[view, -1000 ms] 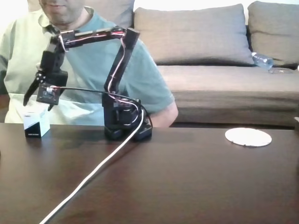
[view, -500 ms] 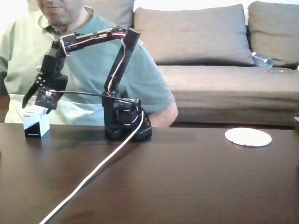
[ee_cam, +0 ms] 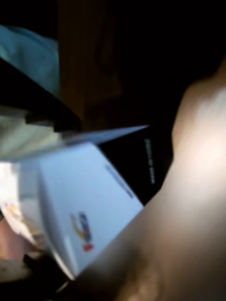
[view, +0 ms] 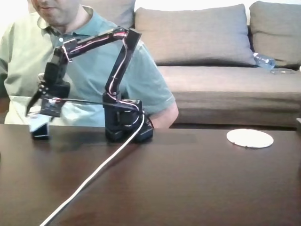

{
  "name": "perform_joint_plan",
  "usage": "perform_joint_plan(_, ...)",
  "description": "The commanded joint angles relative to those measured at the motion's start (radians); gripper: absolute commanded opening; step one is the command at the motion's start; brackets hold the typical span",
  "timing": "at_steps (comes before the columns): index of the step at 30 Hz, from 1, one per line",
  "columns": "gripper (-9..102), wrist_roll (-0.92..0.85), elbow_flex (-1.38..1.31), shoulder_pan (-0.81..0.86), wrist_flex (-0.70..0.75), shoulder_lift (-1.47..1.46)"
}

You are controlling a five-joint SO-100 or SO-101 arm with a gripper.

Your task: Grasp a servo box and put it on the zirlivani.

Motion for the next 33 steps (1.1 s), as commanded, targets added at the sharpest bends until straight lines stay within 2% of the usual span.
perform_joint_plan(1,30,0.002,-0.063,-0.011,0.091,0.028)
perform_joint_plan(4,30,0.000,-0.067,-0.014,0.156,0.028)
perform_joint_plan(9,30,0.006,-0.071,-0.015,0.153,-0.002)
perform_joint_plan(13,29,0.005,-0.152,-0.015,0.146,-0.133)
perform_joint_plan(16,25,0.000,-0.250,-0.028,0.089,-0.272)
perform_joint_plan(22,27,-0.023,-0.407,0.015,0.089,-0.499)
perform_joint_plan(26,26,-0.055,-0.417,0.023,0.078,-0.538)
perform_joint_plan(30,11,-0.057,-0.417,0.012,0.087,-0.535)
perform_joint_plan(33,6,-0.058,-0.411,0.009,0.089,-0.535)
